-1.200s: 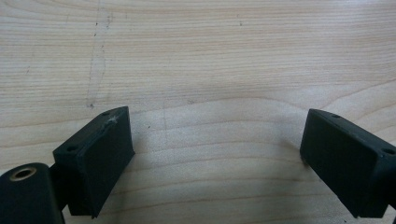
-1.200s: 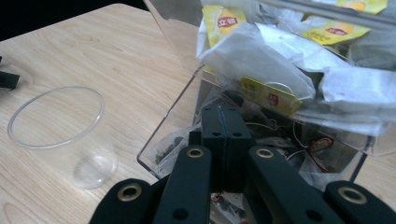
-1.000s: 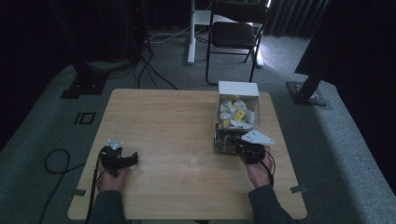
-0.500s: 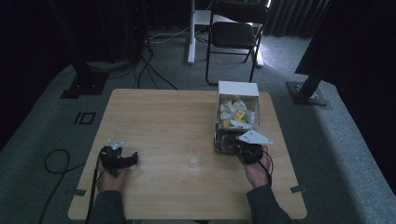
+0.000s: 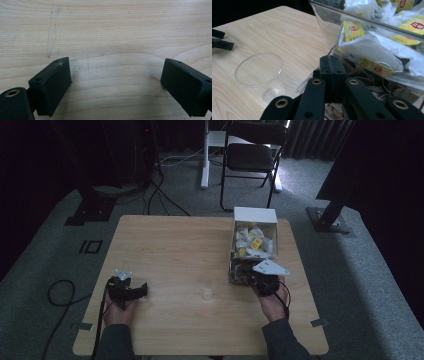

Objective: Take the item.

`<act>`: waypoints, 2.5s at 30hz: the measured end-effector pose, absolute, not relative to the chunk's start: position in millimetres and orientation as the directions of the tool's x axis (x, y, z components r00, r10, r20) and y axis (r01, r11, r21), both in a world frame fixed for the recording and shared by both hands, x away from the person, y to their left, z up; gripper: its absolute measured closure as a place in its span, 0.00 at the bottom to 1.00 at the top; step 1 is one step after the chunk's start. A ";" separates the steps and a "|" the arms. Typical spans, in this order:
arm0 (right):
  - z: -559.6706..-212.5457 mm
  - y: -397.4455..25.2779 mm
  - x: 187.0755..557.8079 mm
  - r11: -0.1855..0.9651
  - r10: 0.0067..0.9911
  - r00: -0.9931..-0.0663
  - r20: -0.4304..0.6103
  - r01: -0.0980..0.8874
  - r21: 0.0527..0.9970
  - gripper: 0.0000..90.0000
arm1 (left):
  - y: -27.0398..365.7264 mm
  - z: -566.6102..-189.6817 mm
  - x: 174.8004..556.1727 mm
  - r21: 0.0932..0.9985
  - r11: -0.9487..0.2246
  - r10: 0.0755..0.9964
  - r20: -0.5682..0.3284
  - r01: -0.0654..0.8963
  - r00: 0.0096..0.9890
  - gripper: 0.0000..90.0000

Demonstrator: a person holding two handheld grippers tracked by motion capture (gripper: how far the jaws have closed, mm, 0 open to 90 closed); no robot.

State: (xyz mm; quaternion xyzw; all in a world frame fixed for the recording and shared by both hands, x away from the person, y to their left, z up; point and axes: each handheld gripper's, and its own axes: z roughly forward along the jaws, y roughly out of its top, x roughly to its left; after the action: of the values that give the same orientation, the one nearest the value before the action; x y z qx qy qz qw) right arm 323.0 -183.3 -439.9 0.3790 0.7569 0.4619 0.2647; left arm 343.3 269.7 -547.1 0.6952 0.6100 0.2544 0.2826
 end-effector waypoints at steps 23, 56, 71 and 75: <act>-433.9 -171.0 321.8 0.285 0.801 -0.597 -0.046 0.312 0.907 1.00 | 269.7 -547.1 343.3 0.703 -0.096 0.992 0.009 0.704 0.127 0.11; -433.2 -148.8 313.4 0.306 0.761 -0.646 -0.057 0.279 0.910 1.00 | 269.7 -547.1 343.3 0.703 -0.096 0.992 0.009 0.704 0.127 0.11; -434.1 -135.2 310.4 0.312 0.737 -0.673 -0.057 0.265 0.913 1.00 | 269.6 -547.1 343.3 0.703 -0.096 0.992 0.009 0.704 0.127 0.11; -435.2 -131.6 309.5 0.315 0.731 -0.680 -0.056 0.264 0.912 1.00 | 269.6 -547.1 343.3 0.703 -0.096 0.992 0.009 0.704 0.127 0.11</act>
State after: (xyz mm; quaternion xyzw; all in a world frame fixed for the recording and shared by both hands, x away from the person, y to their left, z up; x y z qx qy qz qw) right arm 309.5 -131.6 -435.2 0.3211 0.7750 0.4892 0.2387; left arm 343.3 269.6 -547.1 0.6954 0.6099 0.2543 0.2826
